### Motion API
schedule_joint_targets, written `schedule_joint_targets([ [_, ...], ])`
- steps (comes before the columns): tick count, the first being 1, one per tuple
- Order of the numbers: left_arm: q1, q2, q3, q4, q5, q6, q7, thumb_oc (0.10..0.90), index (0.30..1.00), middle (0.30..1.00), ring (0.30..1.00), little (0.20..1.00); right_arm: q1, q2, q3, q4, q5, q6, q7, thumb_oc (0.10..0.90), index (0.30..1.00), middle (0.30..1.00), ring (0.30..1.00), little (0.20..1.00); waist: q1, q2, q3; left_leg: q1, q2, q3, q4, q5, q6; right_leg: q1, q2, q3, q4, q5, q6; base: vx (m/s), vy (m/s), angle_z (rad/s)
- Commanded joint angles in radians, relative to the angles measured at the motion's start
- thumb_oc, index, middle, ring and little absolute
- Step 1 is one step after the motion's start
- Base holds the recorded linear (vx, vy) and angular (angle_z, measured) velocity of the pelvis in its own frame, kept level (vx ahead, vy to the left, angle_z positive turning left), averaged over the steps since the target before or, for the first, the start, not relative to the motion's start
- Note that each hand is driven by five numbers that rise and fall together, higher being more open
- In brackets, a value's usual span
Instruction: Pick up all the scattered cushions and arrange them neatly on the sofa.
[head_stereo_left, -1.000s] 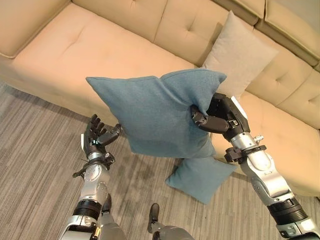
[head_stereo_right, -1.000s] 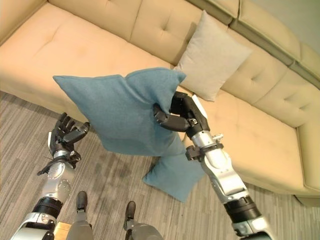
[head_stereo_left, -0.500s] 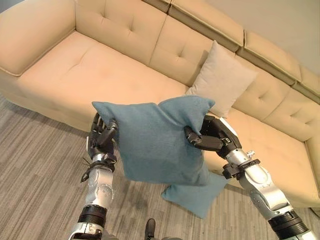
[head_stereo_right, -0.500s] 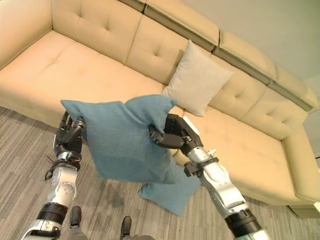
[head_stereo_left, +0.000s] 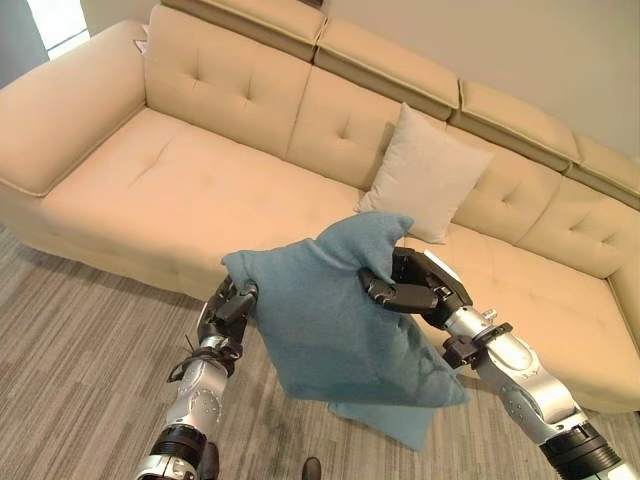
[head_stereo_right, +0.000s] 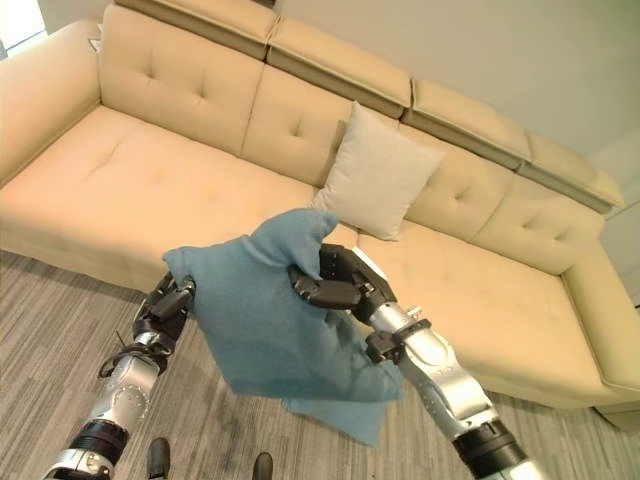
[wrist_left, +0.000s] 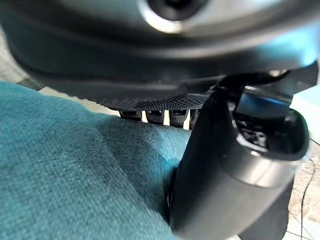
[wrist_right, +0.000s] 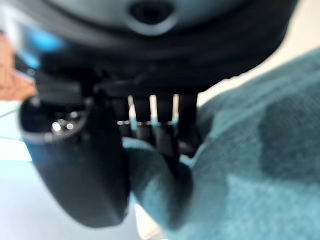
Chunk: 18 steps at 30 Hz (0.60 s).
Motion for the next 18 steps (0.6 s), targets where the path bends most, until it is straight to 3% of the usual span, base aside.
schedule_joint_targets([
  [1,-0.089,-0.094,-0.175,-0.037,-0.021,-0.006,-0.189,0.400,0.300,0.300,0.300,0.300,-0.108,0.065,-0.013,-0.138,0.132,-0.108,0.045,0.400,0.300,0.300,0.300,0.300,0.015,-0.006,-0.158,0.062,0.049,-0.006,0.003,-0.141,-0.031,-0.077,-0.034,-0.011,0.096,-0.024,0.068,0.00,0.000,0.00],
  [8,-0.071,-0.134,-0.141,-0.123,-0.095,-0.043,-0.127,0.400,0.300,0.300,0.300,0.300,-0.056,0.112,-0.032,-0.128,0.083,-0.110,0.019,0.400,0.300,0.300,0.300,0.300,0.027,0.022,-0.152,0.075,0.041,-0.007,0.007,-0.145,-0.027,-0.065,-0.042,-0.011,0.100,-0.029,0.065,0.00,0.000,0.00],
  [13,-0.015,-0.118,-0.097,-0.222,-0.100,-0.057,-0.122,0.400,0.300,0.300,0.300,0.300,0.013,0.132,-0.085,-0.106,-0.004,-0.108,0.008,0.400,0.300,0.300,0.300,0.300,0.046,0.066,-0.143,0.099,0.033,-0.008,0.017,-0.152,-0.022,-0.036,-0.056,-0.009,0.111,-0.044,0.064,0.00,0.006,0.00],
  [15,0.037,-0.107,-0.066,-0.283,-0.108,-0.054,-0.128,0.400,0.300,0.300,0.300,0.300,0.043,0.138,-0.124,-0.095,-0.113,-0.109,-0.006,0.400,0.300,0.300,0.300,0.300,0.055,0.097,-0.134,0.113,0.030,-0.009,0.031,-0.157,-0.017,-0.023,-0.060,-0.004,0.132,-0.062,0.058,0.00,0.000,0.00],
  [17,0.056,-0.102,-0.057,-0.303,-0.109,-0.057,-0.129,0.400,0.300,0.300,0.300,0.300,0.056,0.147,-0.135,-0.089,-0.145,-0.106,-0.009,0.400,0.300,0.300,0.300,0.300,0.059,0.107,-0.129,0.119,0.031,-0.011,0.038,-0.159,-0.015,-0.017,-0.062,-0.004,0.143,-0.070,0.055,-0.02,-0.061,0.02],
  [18,0.093,-0.088,-0.027,-0.343,-0.108,-0.056,-0.132,0.400,0.300,0.300,0.300,0.300,0.073,0.163,-0.145,-0.062,-0.213,-0.106,-0.020,0.400,0.300,0.300,0.300,0.300,0.063,0.130,-0.119,0.130,0.035,-0.014,0.057,-0.163,-0.014,-0.007,-0.059,0.001,0.165,-0.085,0.047,-0.04,-0.140,0.04],
])
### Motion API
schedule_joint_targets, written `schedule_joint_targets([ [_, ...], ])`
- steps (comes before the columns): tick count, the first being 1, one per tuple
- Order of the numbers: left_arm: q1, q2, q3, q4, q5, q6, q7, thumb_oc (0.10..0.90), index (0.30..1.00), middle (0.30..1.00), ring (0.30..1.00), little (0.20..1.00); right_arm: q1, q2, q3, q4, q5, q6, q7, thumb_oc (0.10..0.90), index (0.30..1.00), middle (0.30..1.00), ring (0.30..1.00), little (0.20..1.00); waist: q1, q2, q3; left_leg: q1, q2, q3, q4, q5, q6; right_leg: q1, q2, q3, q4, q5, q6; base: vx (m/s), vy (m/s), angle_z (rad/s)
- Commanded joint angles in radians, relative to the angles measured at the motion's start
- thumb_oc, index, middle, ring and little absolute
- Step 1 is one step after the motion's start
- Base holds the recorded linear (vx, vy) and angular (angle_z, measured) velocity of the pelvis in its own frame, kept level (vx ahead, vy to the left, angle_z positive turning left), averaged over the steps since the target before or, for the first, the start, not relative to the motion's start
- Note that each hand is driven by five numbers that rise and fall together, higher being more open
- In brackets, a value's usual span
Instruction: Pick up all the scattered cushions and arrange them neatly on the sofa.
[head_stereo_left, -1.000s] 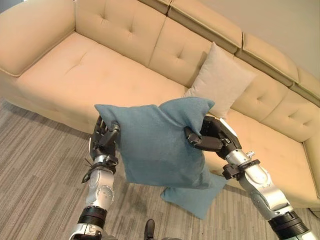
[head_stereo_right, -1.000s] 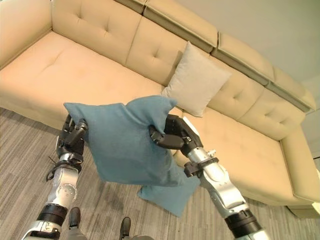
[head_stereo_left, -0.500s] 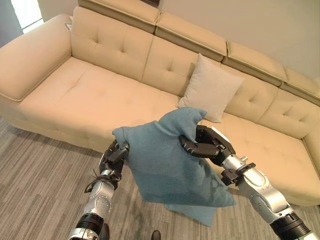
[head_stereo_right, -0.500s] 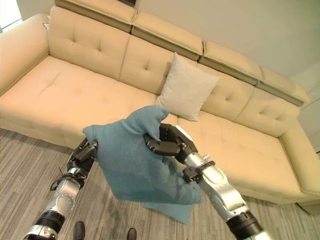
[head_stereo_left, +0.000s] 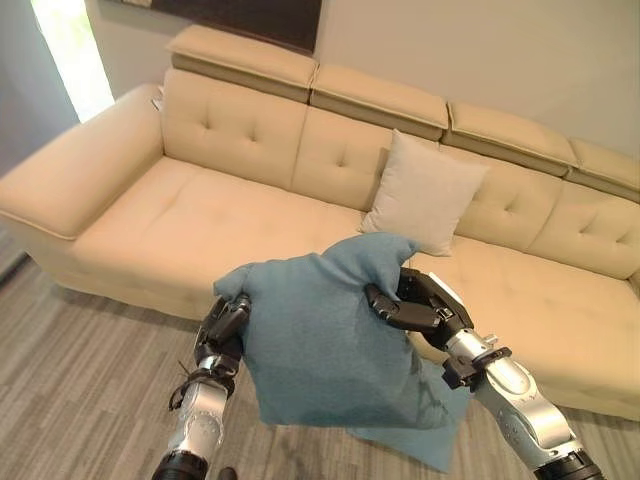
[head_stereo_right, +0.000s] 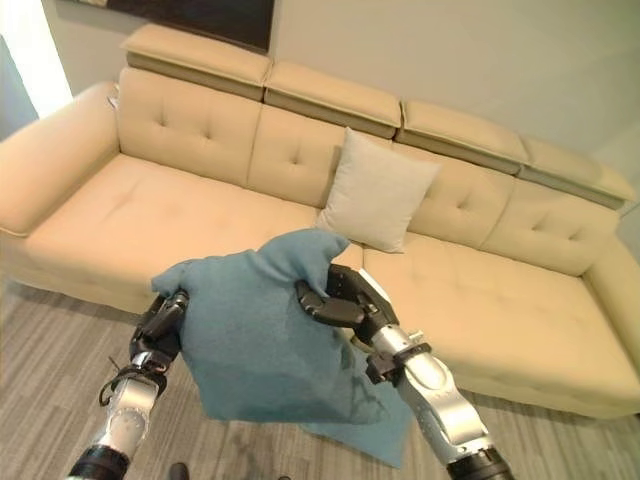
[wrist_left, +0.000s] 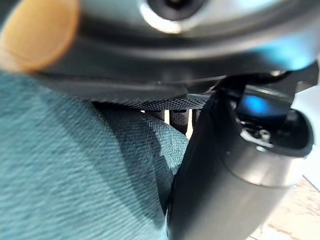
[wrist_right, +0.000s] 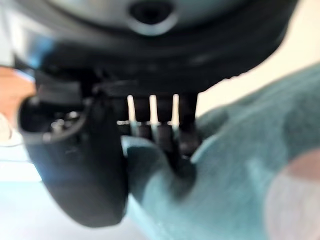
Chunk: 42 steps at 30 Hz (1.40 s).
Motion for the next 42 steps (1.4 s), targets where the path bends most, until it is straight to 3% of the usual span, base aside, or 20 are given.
schedule_joint_targets([
  [1,-0.071,-0.039,-0.034,-0.202,0.029,-0.022,-0.137,0.400,0.300,0.300,0.300,0.300,-0.069,0.079,-0.051,-0.054,-0.092,-0.105,-0.014,0.400,0.300,0.300,0.300,0.300,0.042,0.024,-0.078,0.074,0.044,-0.016,0.071,-0.159,-0.019,-0.060,-0.048,0.001,0.176,-0.088,0.035,-0.03,-0.114,0.02],
  [9,0.004,-0.003,0.056,-0.289,0.043,-0.023,-0.123,0.400,0.300,0.300,0.300,0.300,-0.055,0.143,-0.029,0.030,-0.129,-0.103,-0.028,0.400,0.300,0.300,0.300,0.300,0.076,0.076,-0.010,0.047,0.084,-0.056,0.250,-0.168,-0.038,0.009,-0.014,-0.013,0.192,-0.151,-0.017,-0.04,-0.131,0.11],
  [12,0.006,-0.007,0.063,-0.290,0.051,-0.024,-0.119,0.400,0.300,0.300,0.300,0.300,-0.070,0.164,-0.004,0.051,-0.127,-0.099,-0.034,0.400,0.300,0.300,0.300,0.300,0.096,0.082,0.051,-0.060,0.083,-0.070,0.392,-0.104,-0.045,0.043,-0.020,-0.045,0.206,-0.180,-0.043,-0.06,-0.018,0.21],
  [15,0.000,-0.011,0.051,-0.281,0.057,-0.020,-0.112,0.400,0.300,0.300,0.300,0.300,-0.089,0.181,0.016,0.054,-0.108,-0.098,-0.034,0.400,0.300,0.300,0.300,0.300,0.100,0.080,0.059,-0.096,0.101,-0.048,0.353,-0.102,-0.039,0.039,-0.036,-0.060,0.220,-0.188,-0.036,0.00,0.110,0.29],
  [17,-0.007,-0.016,0.030,-0.265,0.075,-0.014,-0.091,0.400,0.300,0.300,0.300,0.300,-0.115,0.189,0.039,0.045,-0.105,-0.098,-0.043,0.400,0.300,0.300,0.300,0.300,0.114,0.080,0.063,-0.154,0.132,-0.033,0.293,-0.057,-0.044,0.041,-0.055,-0.066,0.229,-0.189,-0.021,0.11,0.287,0.29],
  [18,-0.011,-0.018,0.019,-0.261,0.082,-0.008,-0.091,0.400,0.300,0.300,0.300,0.300,-0.138,0.190,0.050,0.041,-0.114,-0.098,-0.044,0.400,0.300,0.300,0.300,0.300,0.113,0.091,0.061,-0.142,0.154,0.010,0.248,-0.054,-0.047,0.046,-0.065,-0.079,0.240,-0.191,-0.008,0.08,0.241,0.28],
  [20,-0.012,-0.016,0.005,-0.263,0.095,-0.005,-0.092,0.400,0.300,0.300,0.300,0.300,-0.147,0.192,0.055,0.046,-0.127,-0.097,-0.050,0.400,0.300,0.300,0.300,0.300,0.117,0.093,0.055,-0.118,0.148,0.016,0.224,-0.055,-0.046,0.052,-0.074,-0.076,0.236,-0.187,0.003,0.11,0.256,0.33],
  [22,-0.004,-0.009,-0.015,-0.265,0.123,-0.001,-0.095,0.400,0.300,0.300,0.300,0.300,-0.162,0.191,0.058,0.042,-0.140,-0.098,-0.049,0.400,0.300,0.300,0.300,0.300,0.121,0.090,0.042,-0.108,0.122,0.007,0.223,-0.073,-0.041,0.060,-0.110,-0.076,0.227,-0.170,0.025,0.19,0.388,0.10],
  [23,0.002,0.013,-0.032,-0.281,0.179,0.001,-0.106,0.400,0.300,0.300,0.300,0.300,-0.162,0.191,0.053,0.041,-0.146,-0.098,-0.042,0.400,0.300,0.300,0.300,0.300,0.125,0.080,0.035,-0.096,0.087,0.007,0.228,-0.105,-0.022,0.055,-0.151,-0.070,0.239,-0.139,0.050,0.17,0.336,-0.04],
  [25,0.004,0.023,-0.038,-0.286,0.199,0.004,-0.111,0.400,0.300,0.300,0.300,0.300,-0.156,0.195,0.047,0.042,-0.151,-0.096,-0.041,0.400,0.300,0.300,0.300,0.300,0.129,0.073,0.033,-0.089,0.064,0.013,0.232,-0.124,-0.004,0.041,-0.179,-0.059,0.275,-0.116,0.063,0.13,0.286,0.02],
  [28,-0.002,0.051,-0.046,-0.303,0.252,0.003,-0.110,0.400,0.300,0.300,0.300,0.300,-0.144,0.205,0.027,0.047,-0.175,-0.096,-0.042,0.400,0.300,0.300,0.300,0.300,0.122,0.070,0.056,-0.068,0.008,0.036,0.241,-0.161,0.052,-0.048,-0.257,-0.026,0.471,0.045,0.080,0.06,0.361,0.07],
  [29,-0.008,0.058,-0.050,-0.307,0.265,0.000,-0.107,0.400,0.300,0.300,0.300,0.300,-0.137,0.211,0.022,0.046,-0.182,-0.098,-0.045,0.400,0.300,0.300,0.300,0.300,0.115,0.079,0.060,-0.060,0.005,0.037,0.232,-0.163,0.062,-0.073,-0.259,-0.021,0.512,0.064,0.077,0.07,0.316,0.07],
  [31,-0.018,0.064,-0.064,-0.300,0.290,0.003,-0.104,0.400,0.300,0.300,0.300,0.300,-0.104,0.222,0.006,0.048,-0.193,-0.095,-0.050,0.400,0.300,0.300,0.300,0.300,0.095,0.085,0.068,-0.024,-0.013,0.030,0.214,-0.179,0.078,-0.124,-0.244,0.023,0.586,0.071,0.069,0.14,0.271,0.11],
  [33,-0.027,0.060,-0.077,-0.295,0.307,0.008,-0.102,0.400,0.300,0.300,0.300,0.300,-0.069,0.219,-0.014,0.054,-0.206,-0.090,-0.056,0.400,0.300,0.300,0.300,0.300,0.072,0.089,0.074,0.001,-0.032,0.014,0.198,-0.190,0.086,-0.167,-0.201,0.032,0.571,0.032,0.052,0.18,0.193,0.25],
  [37,-0.043,0.059,-0.099,-0.287,0.340,0.019,-0.092,0.400,0.300,0.300,0.300,0.300,-0.028,0.216,-0.042,0.067,-0.208,-0.087,-0.069,0.400,0.300,0.300,0.300,0.300,0.031,0.078,0.086,0.031,-0.059,-0.020,0.190,-0.215,0.087,-0.225,-0.118,0.047,0.441,-0.027,0.041,0.17,0.075,0.27],
  [38,-0.043,0.059,-0.099,-0.287,0.340,0.019,-0.092,0.400,0.300,0.300,0.300,0.300,-0.027,0.216,-0.042,0.067,-0.208,-0.087,-0.069,0.400,0.300,0.300,0.300,0.300,0.030,0.080,0.088,0.034,-0.057,-0.023,0.191,-0.217,0.086,-0.219,-0.117,0.043,0.438,-0.028,0.041,0.21,-0.004,0.30],
  [40,-0.054,0.048,-0.112,-0.279,0.355,0.022,-0.092,0.400,0.300,0.300,0.300,0.300,-0.026,0.203,-0.046,0.072,-0.216,-0.087,-0.076,0.400,0.300,0.300,0.300,0.300,0.009,0.055,0.091,0.069,-0.082,-0.041,0.197,-0.259,0.085,-0.247,-0.092,0.050,0.287,0.002,0.046,0.24,-0.016,0.35],
  [42,-0.055,0.044,-0.113,-0.278,0.358,0.023,-0.089,0.400,0.300,0.300,0.300,0.300,-0.027,0.201,-0.044,0.074,-0.217,-0.087,-0.077,0.400,0.300,0.300,0.300,0.300,0.003,0.049,0.092,0.080,-0.087,-0.044,0.200,-0.270,0.084,-0.259,-0.087,0.046,0.251,0.020,0.049,0.18,-0.035,0.28],
])
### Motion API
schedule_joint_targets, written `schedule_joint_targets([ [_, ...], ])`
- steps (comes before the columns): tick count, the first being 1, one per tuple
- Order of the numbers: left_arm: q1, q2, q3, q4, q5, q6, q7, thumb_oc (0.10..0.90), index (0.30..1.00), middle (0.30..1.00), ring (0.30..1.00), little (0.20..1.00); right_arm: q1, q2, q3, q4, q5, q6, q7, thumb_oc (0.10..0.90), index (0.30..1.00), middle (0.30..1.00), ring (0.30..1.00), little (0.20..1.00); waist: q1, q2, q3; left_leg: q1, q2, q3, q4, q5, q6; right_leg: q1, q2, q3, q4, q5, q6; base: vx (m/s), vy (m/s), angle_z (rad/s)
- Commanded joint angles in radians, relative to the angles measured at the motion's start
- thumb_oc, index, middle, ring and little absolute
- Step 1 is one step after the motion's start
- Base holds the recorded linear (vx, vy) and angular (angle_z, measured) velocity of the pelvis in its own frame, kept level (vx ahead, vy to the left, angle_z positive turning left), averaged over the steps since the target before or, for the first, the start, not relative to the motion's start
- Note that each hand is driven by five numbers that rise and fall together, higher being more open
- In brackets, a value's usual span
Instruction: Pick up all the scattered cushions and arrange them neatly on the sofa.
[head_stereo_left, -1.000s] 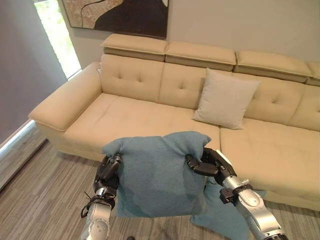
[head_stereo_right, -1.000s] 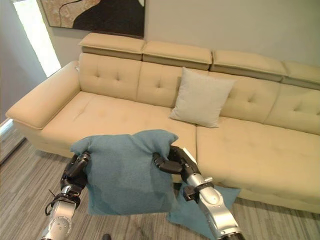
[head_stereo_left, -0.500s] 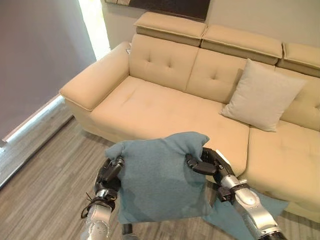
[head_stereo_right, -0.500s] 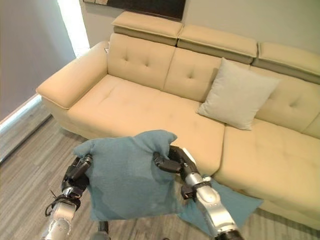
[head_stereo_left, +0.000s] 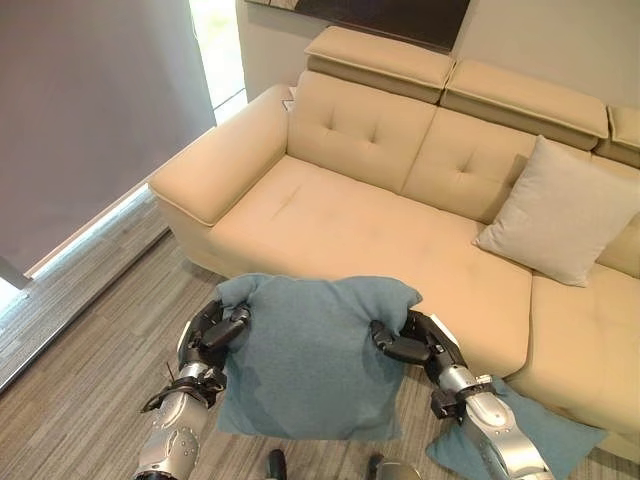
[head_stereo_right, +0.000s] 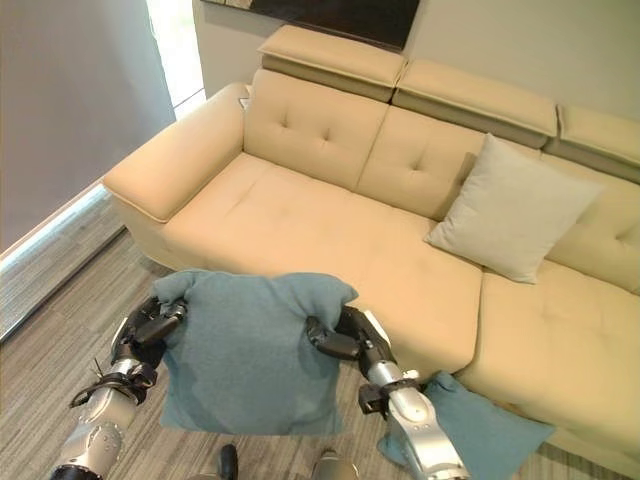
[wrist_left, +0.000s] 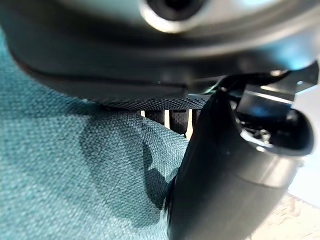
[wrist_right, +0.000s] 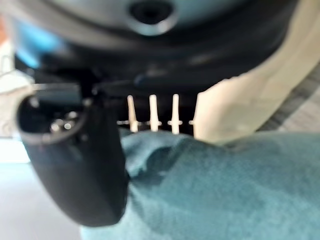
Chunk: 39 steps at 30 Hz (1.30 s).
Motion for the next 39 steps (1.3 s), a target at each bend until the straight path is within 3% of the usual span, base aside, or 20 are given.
schedule_joint_targets([
  [1,-0.120,-0.047,-0.131,-0.168,0.052,-0.031,-0.095,0.400,0.300,0.300,0.300,0.300,-0.132,0.019,-0.005,-0.087,0.022,-0.113,0.007,0.400,0.300,0.300,0.300,0.300,-0.017,-0.030,-0.072,0.022,-0.009,-0.012,0.121,-0.173,-0.040,-0.014,0.014,-0.003,-0.111,0.136,0.027,0.28,-0.061,0.18],
  [5,-0.129,-0.061,-0.132,-0.170,0.062,-0.043,-0.091,0.400,0.300,0.300,0.300,0.300,-0.137,0.013,0.006,-0.094,0.018,-0.113,0.013,0.400,0.300,0.300,0.300,0.300,-0.044,-0.036,-0.074,0.099,-0.020,-0.036,0.112,-0.223,-0.052,-0.059,0.026,0.019,-0.176,0.189,0.048,0.34,-0.069,0.20],
  [9,-0.125,-0.064,-0.141,-0.176,0.061,-0.043,-0.093,0.400,0.300,0.300,0.300,0.300,-0.123,0.007,0.015,-0.098,0.027,-0.114,0.020,0.400,0.300,0.300,0.300,0.300,-0.059,-0.037,-0.096,0.170,-0.016,-0.053,0.080,-0.253,-0.068,-0.048,0.027,0.022,-0.168,0.197,0.044,0.36,-0.112,0.03],
  [11,-0.121,-0.068,-0.144,-0.179,0.063,-0.041,-0.092,0.400,0.300,0.300,0.300,0.300,-0.119,0.005,0.016,-0.098,0.028,-0.117,0.023,0.400,0.300,0.300,0.300,0.300,-0.063,-0.035,-0.103,0.178,-0.005,-0.058,0.082,-0.260,-0.075,-0.045,0.032,0.026,-0.154,0.192,0.039,0.35,-0.158,0.14],
  [12,-0.107,-0.068,-0.148,-0.185,0.063,-0.039,-0.094,0.400,0.300,0.300,0.300,0.300,-0.107,-0.003,0.020,-0.097,0.037,-0.118,0.028,0.400,0.300,0.300,0.300,0.300,-0.073,-0.025,-0.115,0.187,0.031,-0.067,0.118,-0.259,-0.097,-0.051,0.052,0.033,-0.107,0.169,0.019,0.38,-0.227,0.15],
  [14,-0.091,-0.072,-0.150,-0.191,0.066,-0.036,-0.096,0.400,0.300,0.300,0.300,0.300,-0.098,-0.011,0.023,-0.103,0.044,-0.120,0.030,0.400,0.300,0.300,0.300,0.300,-0.074,-0.017,-0.121,0.140,0.074,-0.060,0.267,-0.199,-0.127,-0.022,0.078,0.024,-0.081,0.125,-0.016,0.34,-0.227,0.25],
  [15,-0.091,-0.072,-0.150,-0.191,0.066,-0.036,-0.096,0.400,0.300,0.300,0.300,0.300,-0.098,-0.011,0.023,-0.104,0.044,-0.119,0.030,0.400,0.300,0.300,0.300,0.300,-0.076,-0.014,-0.123,0.133,0.077,-0.062,0.277,-0.205,-0.129,-0.024,0.080,0.022,-0.080,0.124,-0.017,0.26,-0.286,0.35],
  [16,-0.077,-0.070,-0.155,-0.210,0.064,-0.028,-0.091,0.400,0.300,0.300,0.300,0.300,-0.095,-0.022,0.026,-0.113,0.069,-0.127,0.023,0.400,0.300,0.300,0.300,0.300,-0.055,-0.029,-0.099,-0.004,0.106,-0.083,0.604,-0.091,-0.131,0.033,0.117,0.022,-0.075,0.093,-0.070,0.25,-0.300,0.27],
  [17,-0.070,-0.071,-0.157,-0.211,0.069,-0.026,-0.088,0.400,0.300,0.300,0.300,0.300,-0.097,-0.026,0.029,-0.114,0.072,-0.127,0.018,0.400,0.300,0.300,0.300,0.300,-0.049,-0.044,-0.089,-0.053,0.093,-0.080,0.683,-0.067,-0.112,0.051,0.118,0.019,-0.079,0.075,-0.090,0.24,-0.295,0.04],
  [18,-0.070,-0.071,-0.157,-0.211,0.069,-0.025,-0.088,0.400,0.300,0.300,0.300,0.300,-0.097,-0.026,0.029,-0.114,0.072,-0.127,0.018,0.400,0.300,0.300,0.300,0.300,-0.051,-0.041,-0.089,-0.060,0.096,-0.083,0.693,-0.072,-0.112,0.049,0.121,0.016,-0.077,0.074,-0.090,0.20,-0.199,0.05],
  [19,-0.079,-0.072,-0.159,-0.209,0.069,-0.026,-0.083,0.400,0.300,0.300,0.300,0.300,-0.098,-0.032,0.025,-0.120,0.075,-0.126,0.010,0.400,0.300,0.300,0.300,0.300,-0.030,-0.053,-0.059,-0.162,0.100,-0.047,0.791,-0.095,-0.087,0.090,0.135,0.019,-0.078,0.039,-0.108,0.13,-0.122,0.14],
  [22,-0.088,-0.073,-0.166,-0.207,0.067,-0.026,-0.077,0.400,0.300,0.300,0.300,0.300,-0.100,-0.031,0.026,-0.125,0.090,-0.125,0.005,0.400,0.300,0.300,0.300,0.300,-0.009,-0.066,-0.048,-0.259,0.096,-0.011,0.748,-0.123,-0.073,0.128,0.133,0.017,-0.093,0.013,-0.108,0.32,-0.080,0.35],
  [24,-0.078,-0.072,-0.169,-0.217,0.073,-0.025,-0.075,0.400,0.300,0.300,0.300,0.300,-0.098,-0.036,0.029,-0.126,0.092,-0.127,0.007,0.400,0.300,0.300,0.300,0.300,0.029,-0.063,-0.030,-0.322,0.095,-0.024,0.560,-0.125,-0.080,0.169,0.138,0.043,-0.098,-0.025,-0.099,0.37,0.101,0.17],
  [26,-0.072,-0.071,-0.169,-0.222,0.071,-0.028,-0.071,0.400,0.300,0.300,0.300,0.300,-0.106,-0.034,0.037,-0.122,0.096,-0.129,0.007,0.400,0.300,0.300,0.300,0.300,0.062,-0.052,-0.020,-0.374,0.094,-0.077,0.407,-0.035,-0.110,0.213,0.153,0.062,-0.102,-0.048,-0.095,0.32,0.127,-0.07],
  [27,-0.072,-0.071,-0.169,-0.222,0.071,-0.028,-0.071,0.400,0.300,0.300,0.300,0.300,-0.106,-0.034,0.037,-0.122,0.096,-0.129,0.007,0.400,0.300,0.300,0.300,0.300,0.062,-0.052,-0.020,-0.374,0.094,-0.077,0.407,-0.035,-0.110,0.213,0.153,0.062,-0.102,-0.048,-0.095,0.27,0.106,-0.41],
  [29,-0.059,-0.076,-0.161,-0.211,0.077,-0.033,-0.068,0.400,0.300,0.300,0.300,0.300,-0.114,-0.019,0.047,-0.107,0.087,-0.136,0.017,0.400,0.300,0.300,0.300,0.300,0.090,-0.031,-0.030,-0.359,0.086,-0.143,0.213,0.025,-0.135,0.273,0.176,0.105,-0.119,-0.087,-0.082,0.43,0.187,-0.58],
  [32,-0.063,-0.075,-0.166,-0.195,0.084,-0.028,-0.065,0.400,0.300,0.300,0.300,0.300,-0.108,-0.013,0.051,-0.104,0.070,-0.134,0.023,0.400,0.300,0.300,0.300,0.300,0.094,-0.034,-0.044,-0.335,0.072,-0.148,0.221,0.037,-0.136,0.298,0.155,0.124,-0.116,-0.097,-0.070,0.43,0.246,-0.80],
  [34,-0.076,-0.058,-0.176,-0.180,0.100,-0.025,-0.064,0.400,0.300,0.300,0.300,0.300,-0.098,-0.002,0.050,-0.097,0.046,-0.128,0.028,0.400,0.300,0.300,0.300,0.300,0.095,-0.050,-0.057,-0.318,0.050,-0.115,0.251,-0.005,-0.103,0.273,0.111,0.132,-0.023,-0.092,-0.029,0.33,0.247,-0.69],
  [37,-0.084,-0.033,-0.169,-0.181,0.126,-0.025,-0.053,0.400,0.300,0.300,0.300,0.300,-0.099,0.012,0.051,-0.098,0.015,-0.122,0.032,0.400,0.300,0.300,0.300,0.300,0.088,-0.048,-0.045,-0.285,0.041,-0.060,0.289,-0.072,-0.057,0.178,0.046,0.112,0.171,0.031,0.019,0.23,0.185,-0.57],
  [39,-0.080,-0.028,-0.160,-0.181,0.133,-0.026,-0.047,0.400,0.300,0.300,0.300,0.300,-0.097,0.025,0.049,-0.100,0.003,-0.120,0.030,0.400,0.300,0.300,0.300,0.300,0.076,-0.039,-0.042,-0.237,0.039,-0.031,0.292,-0.110,-0.035,0.108,0.013,0.088,0.249,0.078,0.009,0.24,0.178,-0.22],
])
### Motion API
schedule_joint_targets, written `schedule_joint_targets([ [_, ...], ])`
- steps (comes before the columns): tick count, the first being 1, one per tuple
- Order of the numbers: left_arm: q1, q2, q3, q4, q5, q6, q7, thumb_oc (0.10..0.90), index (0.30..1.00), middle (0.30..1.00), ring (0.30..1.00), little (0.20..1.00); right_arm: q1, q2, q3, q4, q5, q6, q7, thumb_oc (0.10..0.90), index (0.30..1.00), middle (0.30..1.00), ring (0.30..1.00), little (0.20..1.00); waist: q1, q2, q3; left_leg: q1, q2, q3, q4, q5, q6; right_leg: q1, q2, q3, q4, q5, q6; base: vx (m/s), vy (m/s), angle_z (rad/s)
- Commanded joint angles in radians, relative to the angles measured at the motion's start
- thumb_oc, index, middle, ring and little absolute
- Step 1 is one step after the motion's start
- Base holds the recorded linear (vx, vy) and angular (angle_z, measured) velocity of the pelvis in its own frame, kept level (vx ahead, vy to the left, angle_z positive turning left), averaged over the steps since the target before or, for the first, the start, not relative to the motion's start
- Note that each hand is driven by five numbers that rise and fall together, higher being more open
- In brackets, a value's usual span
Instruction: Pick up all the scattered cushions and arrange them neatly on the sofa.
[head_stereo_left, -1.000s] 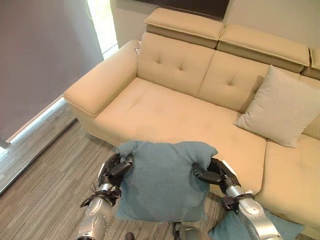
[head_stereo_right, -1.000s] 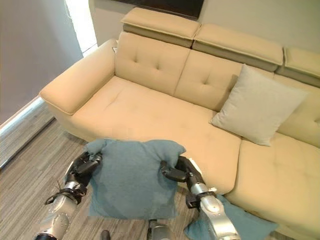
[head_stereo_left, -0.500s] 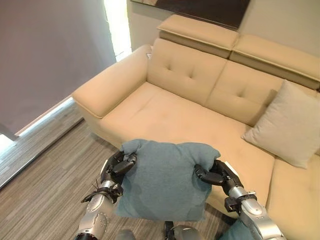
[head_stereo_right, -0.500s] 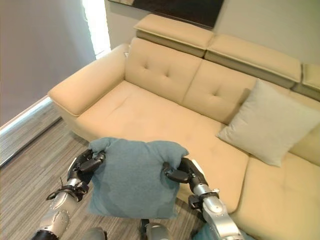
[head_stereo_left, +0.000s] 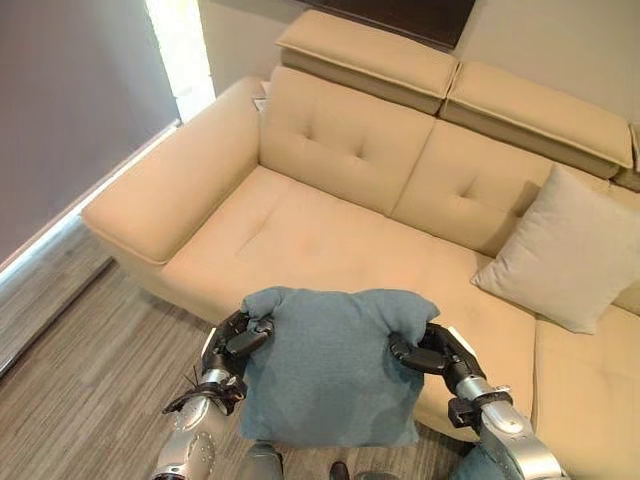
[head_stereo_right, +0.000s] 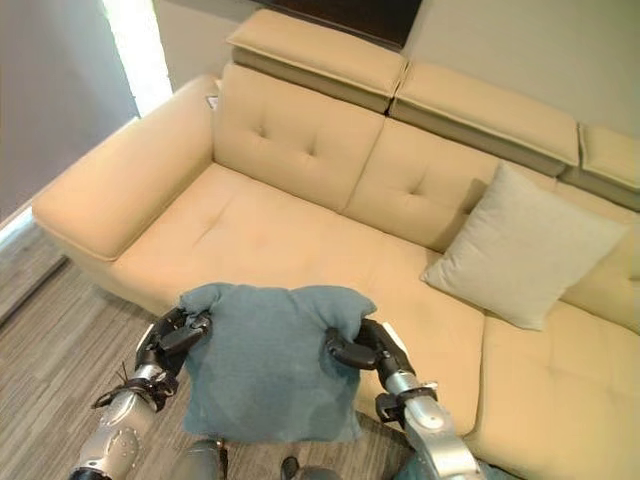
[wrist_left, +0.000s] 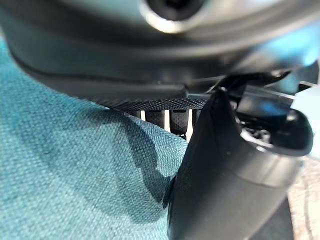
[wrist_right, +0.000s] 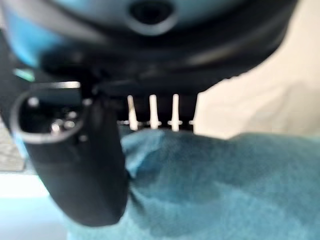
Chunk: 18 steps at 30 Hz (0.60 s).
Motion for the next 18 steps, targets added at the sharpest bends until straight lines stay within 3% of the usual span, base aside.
schedule_joint_targets([
  [1,-0.071,-0.018,-0.084,-0.188,0.051,-0.058,-0.073,0.400,0.300,0.300,0.300,0.300,-0.104,0.085,0.042,-0.163,-0.007,-0.121,0.066,0.400,0.300,0.300,0.300,0.300,0.015,0.001,-0.064,0.023,0.039,0.030,0.114,-0.164,-0.002,-0.053,-0.136,-0.064,0.082,0.252,0.068,0.29,0.130,-0.28],
  [5,-0.066,-0.022,-0.079,-0.190,0.048,-0.056,-0.080,0.400,0.300,0.300,0.300,0.300,-0.087,0.074,0.028,-0.162,0.003,-0.114,0.068,0.400,0.300,0.300,0.300,0.300,-0.033,-0.003,-0.067,0.097,0.010,0.032,0.101,-0.219,-0.002,-0.117,-0.100,-0.075,-0.069,0.203,0.057,0.31,0.030,-0.18],
  [9,-0.070,-0.037,-0.080,-0.181,0.059,-0.060,-0.076,0.400,0.300,0.300,0.300,0.300,-0.082,0.063,0.028,-0.148,0.007,-0.113,0.063,0.400,0.300,0.300,0.300,0.300,-0.079,-0.010,-0.068,0.208,-0.006,0.025,0.063,-0.278,-0.017,-0.196,-0.096,-0.095,-0.275,0.279,0.077,0.38,-0.066,0.22],
  [13,-0.072,-0.047,-0.072,-0.174,0.072,-0.070,-0.079,0.400,0.300,0.300,0.300,0.300,-0.079,0.059,0.026,-0.141,-0.013,-0.112,0.060,0.400,0.300,0.300,0.300,0.300,-0.099,-0.002,-0.076,0.318,0.006,0.012,0.037,-0.331,-0.044,-0.217,-0.109,-0.162,-0.345,0.316,0.096,0.42,-0.165,0.12],
  [15,-0.059,-0.054,-0.076,-0.172,0.076,-0.068,-0.084,0.400,0.300,0.300,0.300,0.300,-0.077,0.063,0.030,-0.134,-0.013,-0.112,0.062,0.400,0.300,0.300,0.300,0.300,-0.101,-0.005,-0.088,0.335,0.009,0.007,0.049,-0.334,-0.052,-0.193,-0.108,-0.156,-0.344,0.335,0.083,0.34,-0.175,0.20],
  [16,-0.037,-0.064,-0.067,-0.179,0.079,-0.074,-0.083,0.400,0.300,0.300,0.300,0.300,-0.070,0.064,0.031,-0.134,-0.007,-0.119,0.065,0.400,0.300,0.300,0.300,0.300,-0.106,0.006,-0.112,0.349,0.040,0.004,0.106,-0.280,-0.083,-0.161,-0.077,-0.152,-0.321,0.329,0.060,0.28,-0.136,0.19],
  [17,-0.036,-0.064,-0.067,-0.179,0.080,-0.074,-0.083,0.400,0.300,0.300,0.300,0.300,-0.069,0.063,0.031,-0.135,-0.007,-0.119,0.065,0.400,0.300,0.300,0.300,0.300,-0.107,0.008,-0.112,0.349,0.043,0.003,0.109,-0.283,-0.085,-0.160,-0.075,-0.154,-0.321,0.329,0.059,0.37,-0.216,0.16],
  [18,-0.025,-0.067,-0.066,-0.181,0.079,-0.074,-0.081,0.400,0.300,0.300,0.300,0.300,-0.063,0.061,0.033,-0.135,-0.003,-0.119,0.064,0.400,0.300,0.300,0.300,0.300,-0.105,0.009,-0.118,0.316,0.061,0.002,0.217,-0.234,-0.099,-0.135,-0.058,-0.156,-0.316,0.320,0.041,0.26,-0.303,0.16],
])
